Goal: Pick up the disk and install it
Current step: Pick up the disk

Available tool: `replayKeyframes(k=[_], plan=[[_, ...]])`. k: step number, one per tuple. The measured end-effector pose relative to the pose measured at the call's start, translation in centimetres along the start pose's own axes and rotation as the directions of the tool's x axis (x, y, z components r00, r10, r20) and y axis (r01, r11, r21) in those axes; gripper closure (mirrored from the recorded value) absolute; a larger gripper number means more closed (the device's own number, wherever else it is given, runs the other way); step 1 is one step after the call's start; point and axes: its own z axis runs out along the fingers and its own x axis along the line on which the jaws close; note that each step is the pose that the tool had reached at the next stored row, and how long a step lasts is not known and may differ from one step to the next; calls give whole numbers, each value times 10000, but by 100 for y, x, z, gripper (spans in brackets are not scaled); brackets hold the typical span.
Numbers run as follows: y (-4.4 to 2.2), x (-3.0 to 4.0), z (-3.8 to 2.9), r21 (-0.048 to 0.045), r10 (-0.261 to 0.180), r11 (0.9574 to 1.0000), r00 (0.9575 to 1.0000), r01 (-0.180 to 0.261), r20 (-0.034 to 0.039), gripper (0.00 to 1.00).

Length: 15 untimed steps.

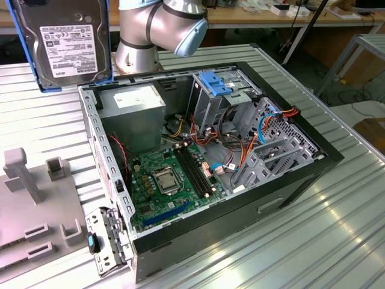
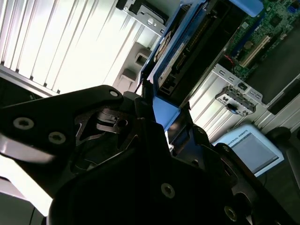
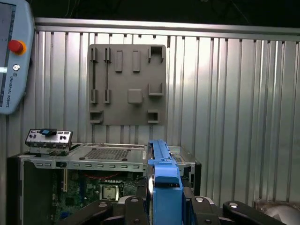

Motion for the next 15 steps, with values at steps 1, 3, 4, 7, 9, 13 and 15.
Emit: replayKeyframes(k=[1, 3, 4, 7, 9, 13, 15], plan=[[-48, 2, 4, 0, 1, 10000, 10000, -1, 3, 63], [-105, 3, 7, 0, 4, 10000, 10000, -4, 3, 63], [-136, 5, 10, 1, 8, 10000, 10000, -8, 3, 63], [-224, 12, 16, 0, 40, 10000, 10000, -40, 2, 63], [-247, 20, 19, -3, 62, 10000, 10000, -62, 1, 63], [-315, 47, 28, -3, 153, 9999, 9999, -153, -3, 63], [-366, 58, 32, -3, 166, 9999, 9999, -166, -3, 63]])
